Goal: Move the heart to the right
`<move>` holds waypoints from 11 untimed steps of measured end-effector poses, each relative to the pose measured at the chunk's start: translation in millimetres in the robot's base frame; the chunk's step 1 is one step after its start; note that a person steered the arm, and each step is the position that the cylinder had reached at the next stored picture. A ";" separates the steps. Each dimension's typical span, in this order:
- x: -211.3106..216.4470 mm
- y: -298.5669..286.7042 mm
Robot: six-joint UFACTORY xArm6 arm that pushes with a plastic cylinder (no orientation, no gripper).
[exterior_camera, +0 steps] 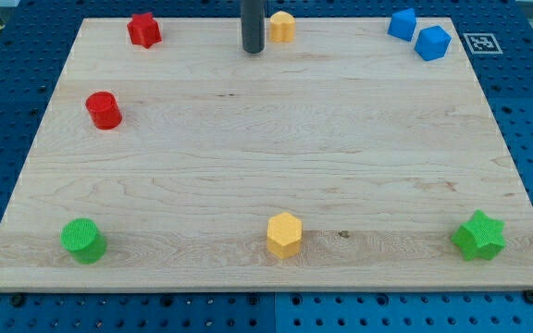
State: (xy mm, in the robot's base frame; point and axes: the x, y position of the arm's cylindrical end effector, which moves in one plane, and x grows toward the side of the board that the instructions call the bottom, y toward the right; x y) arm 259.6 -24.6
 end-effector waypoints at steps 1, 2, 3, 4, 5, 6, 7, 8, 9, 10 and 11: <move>-4.8 0.0; -20.1 -2.4; -35.6 -2.5; -45.7 -0.2; -41.9 12.0; -33.5 26.2; -31.2 44.6; -31.2 64.3; -31.2 85.8; -31.3 104.8; -31.4 104.9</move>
